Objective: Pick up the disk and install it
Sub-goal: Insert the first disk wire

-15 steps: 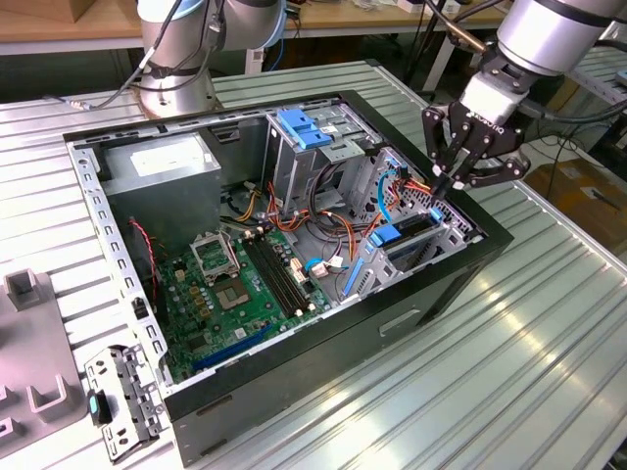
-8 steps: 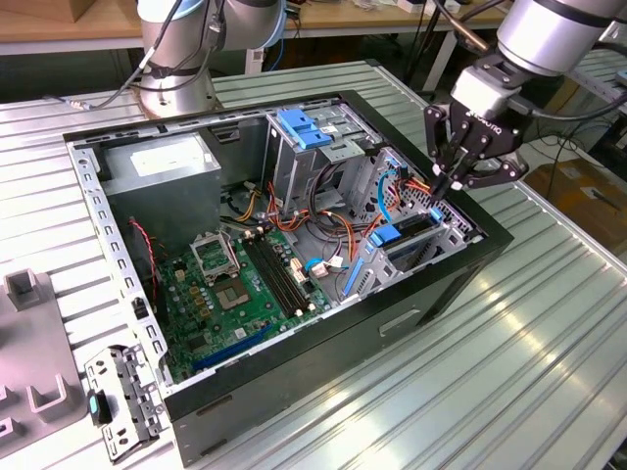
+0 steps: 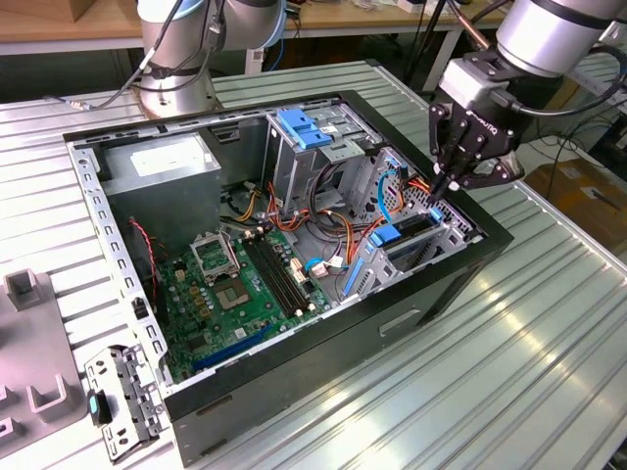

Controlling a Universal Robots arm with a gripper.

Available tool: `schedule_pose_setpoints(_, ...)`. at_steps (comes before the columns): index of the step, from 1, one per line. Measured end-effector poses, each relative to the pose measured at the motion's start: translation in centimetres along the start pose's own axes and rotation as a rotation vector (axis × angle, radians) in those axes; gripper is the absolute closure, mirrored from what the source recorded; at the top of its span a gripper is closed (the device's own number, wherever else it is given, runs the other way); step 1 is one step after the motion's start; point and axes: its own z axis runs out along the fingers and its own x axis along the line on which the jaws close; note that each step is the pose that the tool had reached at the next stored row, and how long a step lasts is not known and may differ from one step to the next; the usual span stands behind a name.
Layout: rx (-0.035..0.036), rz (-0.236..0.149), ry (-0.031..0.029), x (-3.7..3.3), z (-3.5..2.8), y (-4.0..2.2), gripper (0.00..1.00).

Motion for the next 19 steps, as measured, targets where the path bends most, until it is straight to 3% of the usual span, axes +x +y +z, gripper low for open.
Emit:
schedule_pose_setpoints(2,0.0008,0.046,-0.0001,0.00,0.02,0.00,0.84)
schedule_pose_setpoints(6,0.0016,0.097,-0.0002,0.00,0.04,0.00,0.84)
schedule_pose_setpoints(12,0.0018,0.101,-0.0003,0.00,0.05,0.01,0.84)
schedule_pose_setpoints(14,0.0024,0.122,-0.0006,0.00,0.11,0.03,0.84)
schedule_pose_setpoints(17,0.0024,0.120,-0.0005,0.04,0.25,0.86,0.84)
schedule_pose_setpoints(19,0.0020,0.109,-0.0007,0.05,0.35,1.04,0.84)
